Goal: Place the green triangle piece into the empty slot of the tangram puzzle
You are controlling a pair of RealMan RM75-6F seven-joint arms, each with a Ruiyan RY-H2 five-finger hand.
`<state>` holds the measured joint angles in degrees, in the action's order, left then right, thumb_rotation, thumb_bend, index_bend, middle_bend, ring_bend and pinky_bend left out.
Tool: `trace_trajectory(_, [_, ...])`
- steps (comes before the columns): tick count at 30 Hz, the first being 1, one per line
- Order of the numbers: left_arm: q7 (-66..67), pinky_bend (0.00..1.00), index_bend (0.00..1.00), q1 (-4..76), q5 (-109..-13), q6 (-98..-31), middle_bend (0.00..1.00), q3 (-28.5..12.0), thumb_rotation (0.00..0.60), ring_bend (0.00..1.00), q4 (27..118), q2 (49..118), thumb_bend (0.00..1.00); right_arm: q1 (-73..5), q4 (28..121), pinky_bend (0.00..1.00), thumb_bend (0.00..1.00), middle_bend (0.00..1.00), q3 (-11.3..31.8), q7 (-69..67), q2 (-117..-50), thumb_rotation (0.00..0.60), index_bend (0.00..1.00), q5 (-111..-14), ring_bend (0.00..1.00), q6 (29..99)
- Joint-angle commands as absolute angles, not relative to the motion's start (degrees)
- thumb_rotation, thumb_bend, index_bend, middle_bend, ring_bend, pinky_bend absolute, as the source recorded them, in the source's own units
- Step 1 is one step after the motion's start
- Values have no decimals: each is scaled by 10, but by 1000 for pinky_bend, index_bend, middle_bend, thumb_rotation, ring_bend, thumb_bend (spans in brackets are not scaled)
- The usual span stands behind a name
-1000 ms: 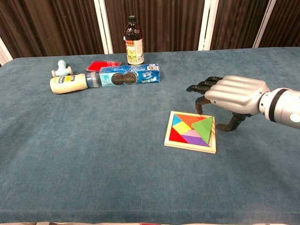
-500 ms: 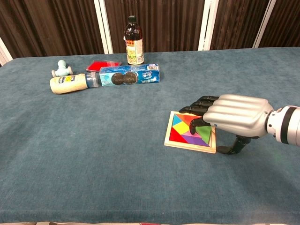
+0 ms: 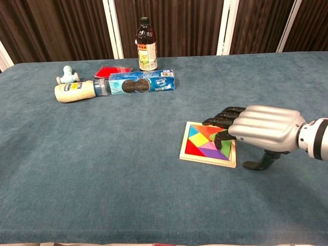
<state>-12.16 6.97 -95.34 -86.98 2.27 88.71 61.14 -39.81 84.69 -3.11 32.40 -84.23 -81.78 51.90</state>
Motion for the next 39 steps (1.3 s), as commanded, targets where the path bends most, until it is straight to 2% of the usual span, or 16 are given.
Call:
trace_trajectory(1, [-123,18,0,70,-953,-870,0,22,600,0,888,611,413,-396,848,0,456,0,-31,326,-840,600,437,-816,0,519])
trace_trajectory(7, [-121,18,0,70,-953,-869,0,23,600,0,888,611,412,-389,853,0,457,0,-30,323,-833,600,437,-821,0,530])
trace_trajectory(14, [-119,19,0,69,-953,-870,0,23,600,0,889,611,412,-381,848,0,456,0,-15,301,-828,600,358,-824,0,551])
trace_trajectory(28, [-121,18,0,74,-948,-864,0,18,600,0,891,610,413,-407,804,0,456,0,17,308,-849,600,322,-755,0,490])
trace_trajectory(39, [-119,18,0,70,-950,-867,0,21,600,0,888,612,412,-409,797,0,456,0,10,300,-850,600,357,-749,0,479])
